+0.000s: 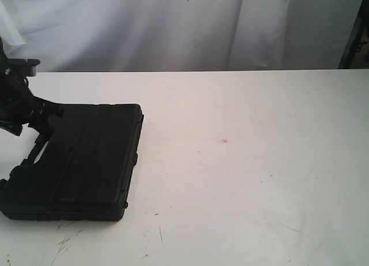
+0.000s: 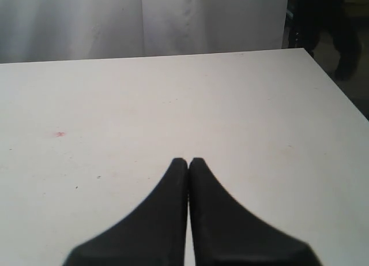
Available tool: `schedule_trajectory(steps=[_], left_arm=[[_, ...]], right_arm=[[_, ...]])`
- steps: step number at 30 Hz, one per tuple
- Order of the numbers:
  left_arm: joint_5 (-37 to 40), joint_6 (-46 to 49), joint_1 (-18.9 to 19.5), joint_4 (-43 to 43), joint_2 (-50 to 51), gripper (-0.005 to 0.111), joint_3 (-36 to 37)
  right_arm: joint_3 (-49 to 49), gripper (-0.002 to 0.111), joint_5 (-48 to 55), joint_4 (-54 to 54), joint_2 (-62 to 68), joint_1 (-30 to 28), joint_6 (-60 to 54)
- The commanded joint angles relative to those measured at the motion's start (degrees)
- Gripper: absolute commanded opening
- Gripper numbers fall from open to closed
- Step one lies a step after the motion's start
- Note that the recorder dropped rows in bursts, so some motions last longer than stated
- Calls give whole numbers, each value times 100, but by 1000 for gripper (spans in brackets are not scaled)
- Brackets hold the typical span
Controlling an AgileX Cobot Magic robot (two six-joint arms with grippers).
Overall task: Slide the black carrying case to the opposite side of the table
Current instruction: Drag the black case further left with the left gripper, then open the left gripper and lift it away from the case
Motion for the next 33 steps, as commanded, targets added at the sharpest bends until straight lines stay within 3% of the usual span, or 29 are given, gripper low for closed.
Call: schedule_trajectory(steps=[1, 2, 4, 5, 18, 33], left_arm=[[-163, -119, 11, -412, -755, 50, 25], [-175, -131, 11, -458, -878, 45, 25], [-258, -105, 11, -693, -1326, 19, 77], [-349, 42, -24, -800, -1668, 0, 175], [-1853, 160, -416, -1346, -4678, 0, 2581], [-1602, 160, -416, -1386, -7399, 0, 3786]], right_arm=[[19, 0, 0, -22, -31, -47, -6], [19, 0, 0, -22, -31, -47, -6], [19, 0, 0, -22, -31, -47, -6], [19, 0, 0, -22, -31, -47, -6], [19, 0, 0, -22, -31, -47, -6], [19, 0, 0, -22, -31, -47, -6]])
